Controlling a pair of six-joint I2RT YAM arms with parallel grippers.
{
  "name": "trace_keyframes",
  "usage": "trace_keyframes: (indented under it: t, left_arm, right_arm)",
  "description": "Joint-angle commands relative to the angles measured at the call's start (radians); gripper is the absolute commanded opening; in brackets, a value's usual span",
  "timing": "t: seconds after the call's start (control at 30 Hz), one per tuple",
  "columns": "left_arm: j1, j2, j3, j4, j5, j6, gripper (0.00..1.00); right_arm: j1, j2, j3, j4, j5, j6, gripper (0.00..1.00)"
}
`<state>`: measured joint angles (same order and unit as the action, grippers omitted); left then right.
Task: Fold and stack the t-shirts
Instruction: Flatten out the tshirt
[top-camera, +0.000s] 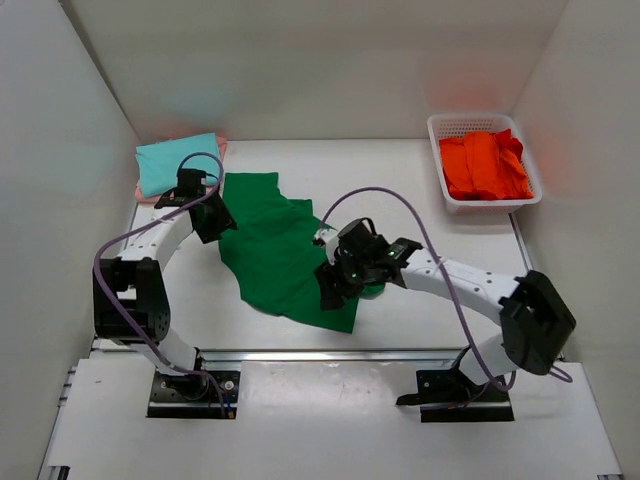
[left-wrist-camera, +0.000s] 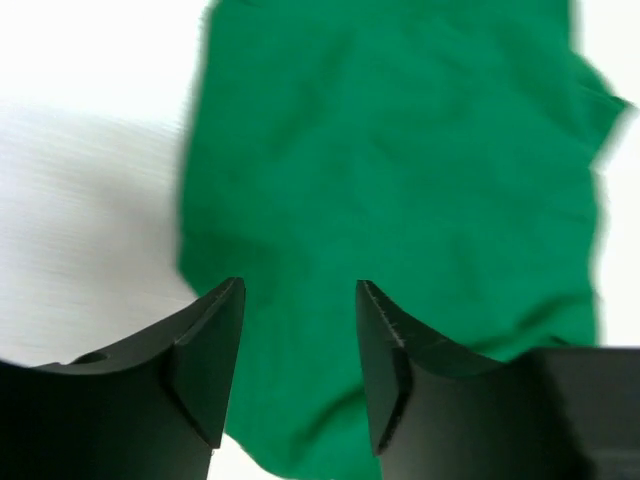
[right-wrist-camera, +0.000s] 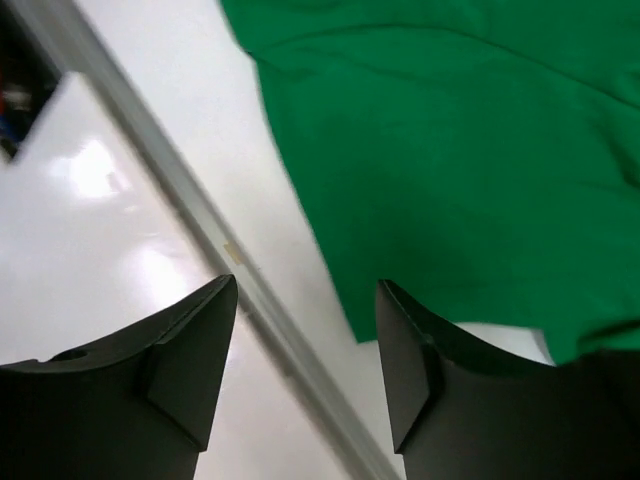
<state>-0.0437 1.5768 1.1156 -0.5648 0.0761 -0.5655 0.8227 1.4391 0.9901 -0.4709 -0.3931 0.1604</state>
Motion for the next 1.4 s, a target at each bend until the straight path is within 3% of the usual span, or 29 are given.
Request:
trace_keyframes:
  t: [0.0, 0.3, 0.43, 0.57, 0.6, 0.63, 0.7, 0.73, 0.83, 1.0, 1.2, 1.27, 1.37]
  left_arm:
    - [-0.005, 0.028, 0.059, -0.013, -0.183, 0.088, 0.61]
    - [-0.031, 0.222, 0.079, 0.000, -0.252, 0.164, 0.65]
    - [-0.059, 0.284, 0.070, -0.006, -0.236, 0.165, 0.60]
    - [-0.079, 0.333, 0.090, -0.027, -0.233, 0.185, 0.06]
    - [-0.078, 0.347, 0.095, -0.027, -0.231, 0.185, 0.00]
    - [-0.085, 0.342, 0.098, -0.041, -0.234, 0.190, 0.00]
    - [-0.090, 0.333, 0.090, -0.044, -0.228, 0.197, 0.00]
    - [-0.082, 0.327, 0.082, -0.047, -0.210, 0.203, 0.00]
    - [-0.064, 0.281, 0.095, -0.087, -0.171, 0.216, 0.00]
    - [-0.039, 0.120, 0.162, -0.139, -0.115, 0.213, 0.00]
    - [-0.042, 0.002, 0.360, -0.247, -0.047, 0.205, 0.00]
    - [-0.024, -0.059, 0.446, -0.215, 0.051, 0.161, 0.00]
    - [-0.002, -0.158, 0.548, -0.123, 0.151, 0.035, 0.00]
  right_arm:
    - [0.042, 0.079, 0.027, 0.081, 0.112, -0.028, 0.56]
    - [0.150, 0.276, 0.068, 0.057, 0.254, -0.038, 0.62]
    - [0.202, 0.306, 0.018, 0.042, 0.275, -0.013, 0.66]
    - [0.216, 0.388, 0.015, -0.008, 0.309, -0.005, 0.70]
    - [0.217, 0.398, 0.021, -0.033, 0.324, 0.001, 0.59]
    - [0.220, 0.421, 0.019, -0.052, 0.330, -0.001, 0.54]
    - [0.219, 0.449, 0.033, -0.078, 0.323, 0.005, 0.21]
    - [0.208, 0.460, 0.044, -0.087, 0.315, 0.016, 0.00]
    - [0.165, 0.428, 0.077, -0.130, 0.270, 0.007, 0.01]
    - [0.092, 0.238, 0.157, -0.172, 0.244, 0.037, 0.00]
    - [0.032, 0.025, 0.297, -0.230, 0.146, 0.037, 0.00]
    - [0.017, -0.055, 0.333, -0.222, 0.091, 0.065, 0.00]
    - [-0.002, -0.111, 0.441, -0.306, 0.138, 0.085, 0.00]
